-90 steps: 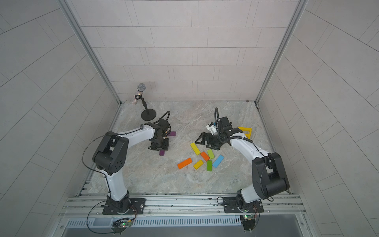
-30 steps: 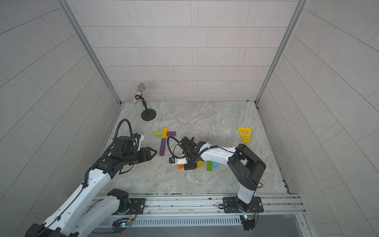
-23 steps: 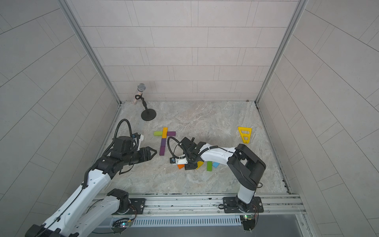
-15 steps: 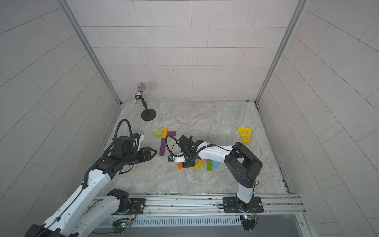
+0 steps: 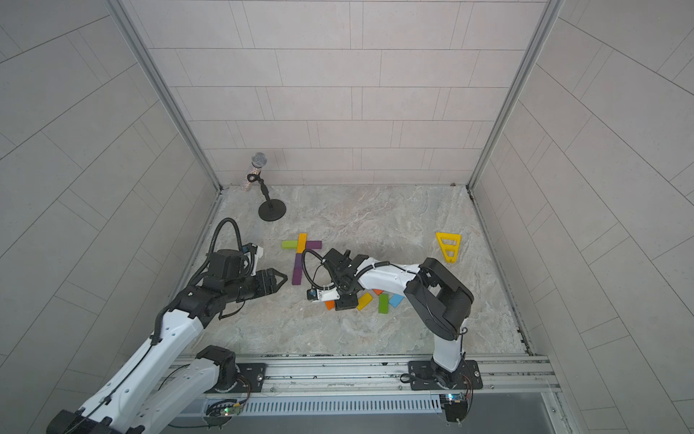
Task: Assemble the letter t with building blocks
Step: Pick up the building block from the center of the board.
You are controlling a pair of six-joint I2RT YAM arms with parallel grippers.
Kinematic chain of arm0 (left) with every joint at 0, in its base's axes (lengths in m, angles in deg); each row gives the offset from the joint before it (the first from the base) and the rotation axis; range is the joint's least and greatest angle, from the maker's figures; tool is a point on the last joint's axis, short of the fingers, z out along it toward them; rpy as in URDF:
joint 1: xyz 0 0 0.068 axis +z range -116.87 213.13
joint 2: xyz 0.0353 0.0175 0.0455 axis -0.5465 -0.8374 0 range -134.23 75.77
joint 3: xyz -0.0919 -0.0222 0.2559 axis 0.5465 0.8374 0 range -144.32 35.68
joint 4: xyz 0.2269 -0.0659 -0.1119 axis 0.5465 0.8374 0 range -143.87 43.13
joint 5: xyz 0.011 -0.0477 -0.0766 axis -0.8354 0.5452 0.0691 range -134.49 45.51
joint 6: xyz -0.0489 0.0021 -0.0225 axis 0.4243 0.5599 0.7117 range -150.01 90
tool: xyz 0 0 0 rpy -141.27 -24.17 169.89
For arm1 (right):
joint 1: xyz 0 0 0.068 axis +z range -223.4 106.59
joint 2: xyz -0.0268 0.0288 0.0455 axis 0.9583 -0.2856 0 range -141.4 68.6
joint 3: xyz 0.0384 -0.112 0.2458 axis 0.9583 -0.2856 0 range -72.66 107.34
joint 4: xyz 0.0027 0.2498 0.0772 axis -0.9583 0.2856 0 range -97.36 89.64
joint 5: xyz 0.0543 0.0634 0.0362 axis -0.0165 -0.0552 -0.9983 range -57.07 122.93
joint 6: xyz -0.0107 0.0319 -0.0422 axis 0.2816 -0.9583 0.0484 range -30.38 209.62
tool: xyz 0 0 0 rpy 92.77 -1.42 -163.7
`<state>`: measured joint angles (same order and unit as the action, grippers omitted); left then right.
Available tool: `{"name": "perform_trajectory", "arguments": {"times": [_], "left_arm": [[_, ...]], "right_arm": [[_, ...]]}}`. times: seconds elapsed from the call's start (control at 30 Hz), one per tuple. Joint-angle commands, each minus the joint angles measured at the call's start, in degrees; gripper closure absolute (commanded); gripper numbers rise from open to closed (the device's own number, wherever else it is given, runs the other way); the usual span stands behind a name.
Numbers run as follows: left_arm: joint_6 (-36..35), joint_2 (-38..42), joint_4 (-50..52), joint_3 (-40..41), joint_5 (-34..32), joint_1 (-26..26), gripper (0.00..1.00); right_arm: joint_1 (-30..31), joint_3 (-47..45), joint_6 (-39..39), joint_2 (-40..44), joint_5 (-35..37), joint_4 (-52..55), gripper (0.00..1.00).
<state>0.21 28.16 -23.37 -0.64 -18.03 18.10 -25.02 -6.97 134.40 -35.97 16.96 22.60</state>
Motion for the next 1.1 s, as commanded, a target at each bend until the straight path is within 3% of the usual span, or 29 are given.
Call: {"name": "perform_trajectory", "arguments": {"times": [0.0,0.33,0.67,1.07], "left_arm": [[-0.4,-0.3,-0.5,0.2,-0.9,-0.4,0.33],[-0.4,0.0,-0.5,0.3,-1.3,-0.6,0.33],[-0.2,0.4,0.0,0.3,-3.1,-0.6,0.33],[0.9,-2.6,-4.4,0.9,-11.0,2.3,0.33]], "right_arm": [[0.3,2.2,0.0,-1.5,0.5,2.1,0.43],[0.3,3.2,0.6,-2.9,-0.4,5.0,0.50],[0.2,5.0,-1.4,-4.1,-1.3,7.0,0.78],[-0.9,13.0,-8.1,-5.8,-4.9,7.1,0.83]]}}
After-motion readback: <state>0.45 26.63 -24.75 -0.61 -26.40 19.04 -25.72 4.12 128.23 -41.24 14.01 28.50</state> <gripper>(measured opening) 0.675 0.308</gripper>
